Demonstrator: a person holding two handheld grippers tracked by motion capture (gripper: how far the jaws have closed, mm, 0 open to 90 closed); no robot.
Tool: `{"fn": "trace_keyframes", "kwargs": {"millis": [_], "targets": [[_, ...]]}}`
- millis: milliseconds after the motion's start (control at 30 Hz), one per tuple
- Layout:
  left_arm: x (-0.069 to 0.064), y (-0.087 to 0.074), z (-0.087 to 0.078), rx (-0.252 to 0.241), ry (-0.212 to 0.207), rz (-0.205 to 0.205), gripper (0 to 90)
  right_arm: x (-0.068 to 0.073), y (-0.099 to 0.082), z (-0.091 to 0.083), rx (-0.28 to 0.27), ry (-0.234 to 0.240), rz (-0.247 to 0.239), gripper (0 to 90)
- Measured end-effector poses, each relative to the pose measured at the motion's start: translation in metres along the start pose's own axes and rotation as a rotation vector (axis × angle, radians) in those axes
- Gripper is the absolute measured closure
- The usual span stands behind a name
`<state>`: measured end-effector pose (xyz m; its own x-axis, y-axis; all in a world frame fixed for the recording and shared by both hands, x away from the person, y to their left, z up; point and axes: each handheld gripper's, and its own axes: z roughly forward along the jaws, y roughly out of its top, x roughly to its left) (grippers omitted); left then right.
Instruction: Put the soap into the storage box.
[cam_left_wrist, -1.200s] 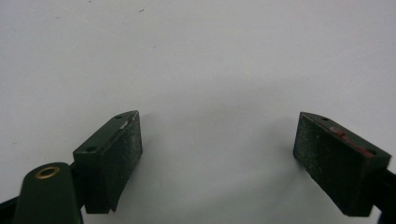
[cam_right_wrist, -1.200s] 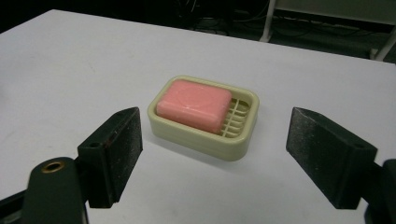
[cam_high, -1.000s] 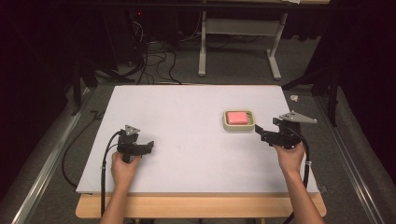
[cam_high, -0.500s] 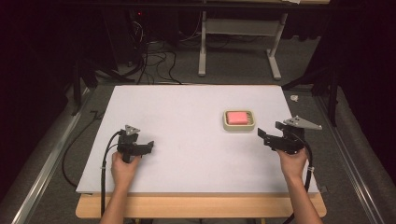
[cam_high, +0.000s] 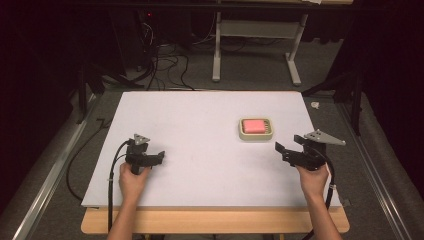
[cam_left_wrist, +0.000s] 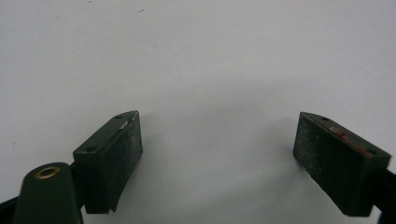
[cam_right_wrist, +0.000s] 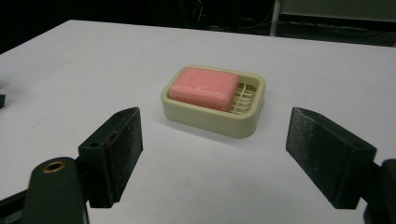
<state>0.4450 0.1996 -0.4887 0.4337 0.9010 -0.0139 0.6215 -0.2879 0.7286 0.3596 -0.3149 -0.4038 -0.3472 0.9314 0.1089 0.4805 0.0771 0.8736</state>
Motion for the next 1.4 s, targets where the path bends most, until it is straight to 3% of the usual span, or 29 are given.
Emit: {"fn": "trace_keyframes", "kwargs": {"millis": [1400], "targets": [[0.000,0.000,0.000,0.000,0.000,0.000,16.0,0.023,-0.026,0.020,0.041,0.059,-0.002,20.9]]}}
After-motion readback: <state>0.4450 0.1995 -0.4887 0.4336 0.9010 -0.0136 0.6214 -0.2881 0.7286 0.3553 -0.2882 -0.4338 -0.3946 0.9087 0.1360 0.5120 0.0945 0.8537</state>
